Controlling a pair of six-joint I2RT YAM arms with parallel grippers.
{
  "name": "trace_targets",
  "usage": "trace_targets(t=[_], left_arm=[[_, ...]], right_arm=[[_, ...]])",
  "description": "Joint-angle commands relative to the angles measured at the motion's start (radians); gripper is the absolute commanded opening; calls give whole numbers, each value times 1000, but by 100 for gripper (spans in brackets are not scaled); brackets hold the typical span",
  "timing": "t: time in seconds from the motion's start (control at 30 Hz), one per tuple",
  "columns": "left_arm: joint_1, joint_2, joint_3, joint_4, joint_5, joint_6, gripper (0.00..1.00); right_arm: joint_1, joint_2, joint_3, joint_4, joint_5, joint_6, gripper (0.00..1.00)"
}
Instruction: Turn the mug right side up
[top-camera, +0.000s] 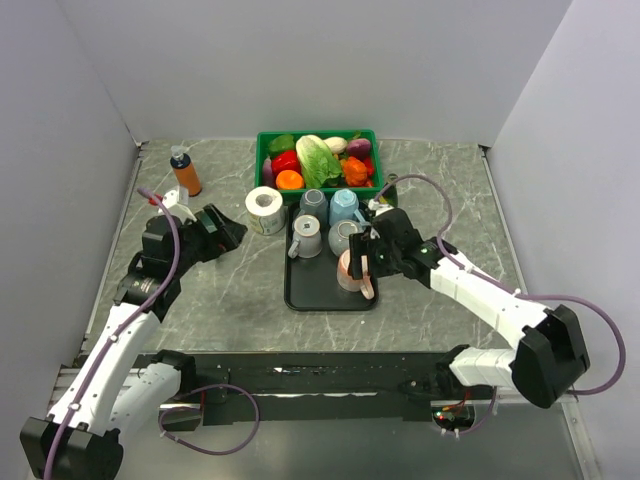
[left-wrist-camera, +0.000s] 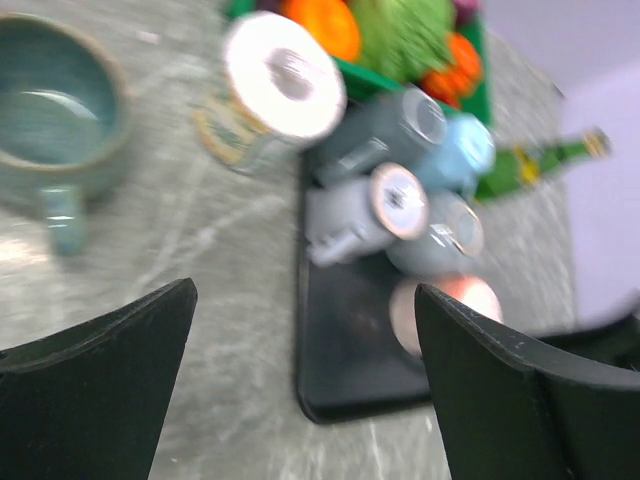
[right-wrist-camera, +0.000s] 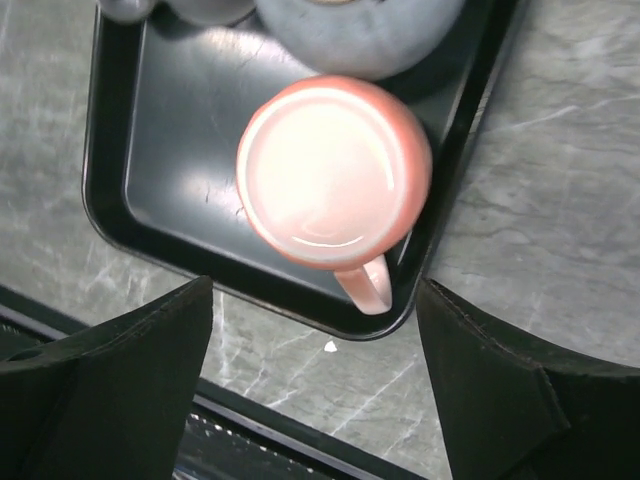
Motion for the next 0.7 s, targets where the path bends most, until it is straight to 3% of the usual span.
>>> trace_targets(t=[0.0, 0.27, 0.53, 0.63, 0.67], left_arm=[[-3, -21, 8, 97, 259, 48, 96], [-3, -33, -6, 149, 342, 46, 96], [-3, -22, -18, 168, 365, 45, 96], [-3, -19, -22, 171, 369, 45, 96], [-3, -18, -23, 171, 367, 45, 96]], right_arm=[[-1, 70, 7, 28, -85, -58, 82], [9, 178, 35, -6, -56, -47, 69], [18, 211, 36, 11, -19, -48, 64], [30, 224, 33, 23, 8, -53, 54], [33, 228, 32, 26, 18, -52, 47]])
